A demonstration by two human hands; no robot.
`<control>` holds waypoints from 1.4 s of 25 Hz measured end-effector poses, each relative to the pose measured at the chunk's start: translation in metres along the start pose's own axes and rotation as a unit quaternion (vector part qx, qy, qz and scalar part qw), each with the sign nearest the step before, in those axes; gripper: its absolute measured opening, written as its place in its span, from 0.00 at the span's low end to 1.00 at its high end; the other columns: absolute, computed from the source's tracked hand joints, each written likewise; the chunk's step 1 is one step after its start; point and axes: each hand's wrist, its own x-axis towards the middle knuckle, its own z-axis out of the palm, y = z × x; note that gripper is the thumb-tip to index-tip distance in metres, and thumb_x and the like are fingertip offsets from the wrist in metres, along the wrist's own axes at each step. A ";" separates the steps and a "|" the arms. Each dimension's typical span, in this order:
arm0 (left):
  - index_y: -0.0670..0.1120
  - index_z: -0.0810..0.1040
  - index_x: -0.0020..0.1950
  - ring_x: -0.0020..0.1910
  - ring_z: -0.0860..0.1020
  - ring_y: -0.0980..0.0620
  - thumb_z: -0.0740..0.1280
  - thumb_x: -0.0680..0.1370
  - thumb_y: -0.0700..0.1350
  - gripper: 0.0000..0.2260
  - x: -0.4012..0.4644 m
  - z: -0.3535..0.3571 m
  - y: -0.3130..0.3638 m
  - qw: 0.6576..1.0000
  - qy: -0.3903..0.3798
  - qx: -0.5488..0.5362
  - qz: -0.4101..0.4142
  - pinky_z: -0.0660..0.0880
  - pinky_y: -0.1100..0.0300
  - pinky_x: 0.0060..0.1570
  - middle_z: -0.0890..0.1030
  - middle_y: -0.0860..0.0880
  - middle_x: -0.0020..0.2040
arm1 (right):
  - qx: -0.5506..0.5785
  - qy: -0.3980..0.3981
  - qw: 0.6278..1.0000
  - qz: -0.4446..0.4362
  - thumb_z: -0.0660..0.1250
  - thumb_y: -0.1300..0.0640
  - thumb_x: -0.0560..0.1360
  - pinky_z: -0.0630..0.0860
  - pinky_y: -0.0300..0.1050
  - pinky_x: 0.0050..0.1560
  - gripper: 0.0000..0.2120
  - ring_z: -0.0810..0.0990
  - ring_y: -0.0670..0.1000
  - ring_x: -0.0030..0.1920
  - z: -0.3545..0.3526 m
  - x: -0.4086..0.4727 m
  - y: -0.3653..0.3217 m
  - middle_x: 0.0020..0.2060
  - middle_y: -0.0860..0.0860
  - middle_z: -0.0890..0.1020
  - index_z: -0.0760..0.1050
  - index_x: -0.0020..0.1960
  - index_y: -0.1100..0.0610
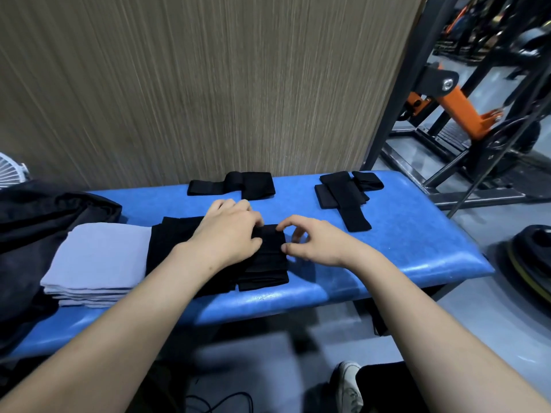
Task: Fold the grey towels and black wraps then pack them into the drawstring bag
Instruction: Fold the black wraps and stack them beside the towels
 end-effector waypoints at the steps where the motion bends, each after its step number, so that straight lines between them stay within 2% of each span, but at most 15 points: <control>1: 0.57 0.75 0.66 0.63 0.68 0.51 0.62 0.79 0.55 0.16 0.005 -0.003 -0.002 1.000 0.006 -0.011 -0.005 0.56 0.56 0.70 0.73 0.55 0.60 | -0.040 0.017 0.999 0.006 0.69 0.46 0.76 0.76 0.44 0.47 0.14 0.77 0.43 0.38 -0.005 0.000 0.003 0.45 0.48 0.82 0.74 0.60 0.42; 5: 0.57 0.74 0.65 0.62 0.71 0.51 0.63 0.78 0.57 0.16 0.040 -0.019 -0.017 0.998 0.006 0.058 0.004 0.61 0.55 0.67 0.74 0.53 0.61 | -0.163 0.093 0.982 0.023 0.64 0.42 0.76 0.73 0.47 0.49 0.14 0.77 0.49 0.50 -0.019 0.022 0.016 0.48 0.44 0.79 0.73 0.61 0.42; 10: 0.55 0.71 0.68 0.62 0.72 0.48 0.66 0.76 0.59 0.22 0.094 -0.034 -0.066 0.985 -0.004 0.173 -0.005 0.67 0.53 0.61 0.73 0.50 0.61 | -0.230 0.091 0.969 0.015 0.63 0.41 0.76 0.74 0.48 0.52 0.21 0.77 0.52 0.56 -0.021 0.078 0.023 0.55 0.48 0.76 0.69 0.67 0.43; 13: 0.54 0.66 0.73 0.64 0.71 0.47 0.68 0.73 0.63 0.31 0.122 -0.027 -0.086 0.985 -0.025 0.171 -0.016 0.68 0.52 0.62 0.72 0.49 0.64 | -0.245 0.093 0.965 0.000 0.64 0.40 0.76 0.70 0.47 0.51 0.24 0.75 0.55 0.60 -0.029 0.117 0.019 0.58 0.51 0.75 0.68 0.70 0.45; 15: 0.54 0.64 0.74 0.65 0.70 0.47 0.69 0.71 0.66 0.35 0.135 -0.019 -0.090 0.987 -0.042 0.155 -0.011 0.67 0.52 0.63 0.71 0.50 0.65 | -0.255 0.095 0.962 -0.007 0.65 0.39 0.75 0.69 0.49 0.54 0.26 0.73 0.57 0.62 -0.030 0.138 0.017 0.59 0.54 0.75 0.67 0.70 0.45; 18: 0.55 0.64 0.74 0.66 0.70 0.48 0.69 0.69 0.68 0.37 0.152 -0.005 -0.092 0.989 -0.051 0.136 0.004 0.66 0.51 0.63 0.72 0.51 0.66 | -0.265 0.092 0.960 -0.008 0.64 0.37 0.75 0.69 0.52 0.61 0.27 0.73 0.59 0.63 -0.028 0.164 0.016 0.60 0.55 0.74 0.67 0.71 0.44; 22: 0.56 0.64 0.73 0.65 0.71 0.48 0.69 0.69 0.68 0.37 0.163 0.007 -0.093 0.990 -0.059 0.130 0.007 0.66 0.52 0.62 0.73 0.51 0.65 | -0.277 0.093 0.956 -0.008 0.62 0.33 0.74 0.68 0.54 0.63 0.29 0.71 0.58 0.63 -0.022 0.182 0.021 0.60 0.55 0.75 0.66 0.71 0.43; 25: 0.57 0.65 0.72 0.64 0.72 0.48 0.69 0.69 0.68 0.35 0.166 0.014 -0.095 0.991 -0.081 0.108 -0.003 0.66 0.52 0.61 0.76 0.51 0.63 | -0.255 0.097 0.962 -0.006 0.62 0.32 0.73 0.65 0.53 0.65 0.30 0.69 0.57 0.64 -0.019 0.189 0.024 0.60 0.54 0.75 0.66 0.71 0.41; 29: 0.58 0.69 0.70 0.62 0.74 0.49 0.72 0.70 0.64 0.30 0.167 0.016 -0.096 0.993 -0.109 0.045 -0.007 0.66 0.52 0.61 0.76 0.51 0.60 | -0.186 0.082 0.979 -0.003 0.70 0.39 0.70 0.62 0.51 0.65 0.29 0.66 0.55 0.65 -0.012 0.196 0.023 0.59 0.51 0.71 0.68 0.69 0.40; 33: 0.56 0.74 0.63 0.62 0.72 0.49 0.76 0.69 0.56 0.24 0.165 0.017 -0.090 0.994 -0.102 -0.038 -0.018 0.66 0.51 0.63 0.71 0.53 0.54 | -0.042 0.095 0.995 0.009 0.78 0.49 0.67 0.67 0.46 0.63 0.29 0.68 0.51 0.60 -0.009 0.195 0.024 0.56 0.49 0.70 0.73 0.65 0.44; 35: 0.54 0.75 0.61 0.62 0.72 0.49 0.77 0.70 0.52 0.22 0.163 0.017 -0.083 0.995 -0.082 -0.051 -0.011 0.65 0.52 0.63 0.70 0.53 0.52 | 0.045 0.096 0.994 0.003 0.79 0.56 0.66 0.71 0.41 0.56 0.27 0.73 0.50 0.58 -0.008 0.191 0.024 0.58 0.52 0.72 0.74 0.62 0.46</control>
